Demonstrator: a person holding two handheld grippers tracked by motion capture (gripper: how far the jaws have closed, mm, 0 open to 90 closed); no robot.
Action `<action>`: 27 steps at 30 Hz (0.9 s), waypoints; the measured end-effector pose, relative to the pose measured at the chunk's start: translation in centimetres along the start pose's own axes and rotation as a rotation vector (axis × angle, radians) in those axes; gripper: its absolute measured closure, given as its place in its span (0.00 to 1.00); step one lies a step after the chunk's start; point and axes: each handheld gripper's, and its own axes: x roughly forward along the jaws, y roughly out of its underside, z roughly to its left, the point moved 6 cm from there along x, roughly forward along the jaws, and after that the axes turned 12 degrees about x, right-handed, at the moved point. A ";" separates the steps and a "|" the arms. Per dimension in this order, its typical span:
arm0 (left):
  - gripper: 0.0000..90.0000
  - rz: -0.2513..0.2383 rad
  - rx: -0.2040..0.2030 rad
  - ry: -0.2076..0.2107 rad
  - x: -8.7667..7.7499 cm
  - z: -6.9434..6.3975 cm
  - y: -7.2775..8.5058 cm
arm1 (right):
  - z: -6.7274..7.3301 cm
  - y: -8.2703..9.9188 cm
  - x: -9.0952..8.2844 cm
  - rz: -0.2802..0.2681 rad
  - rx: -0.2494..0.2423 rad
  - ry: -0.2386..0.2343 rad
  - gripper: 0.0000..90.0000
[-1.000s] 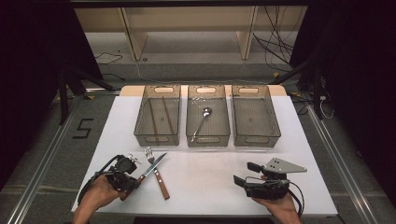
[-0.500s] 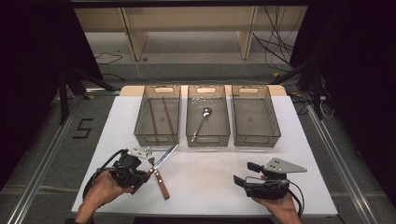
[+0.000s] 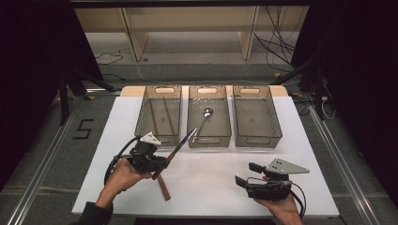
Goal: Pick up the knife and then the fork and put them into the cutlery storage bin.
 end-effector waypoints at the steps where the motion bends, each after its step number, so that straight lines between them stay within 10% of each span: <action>1: 0.84 -0.007 0.002 -0.006 0.1 0.0 -0.3 | 0.0 0.0 0.0 0.000 0.001 0.000 0.28; 27: 0.84 -0.103 0.070 0.012 3.1 0.2 -8.8 | -0.1 0.0 -0.1 -0.003 0.002 -0.004 0.28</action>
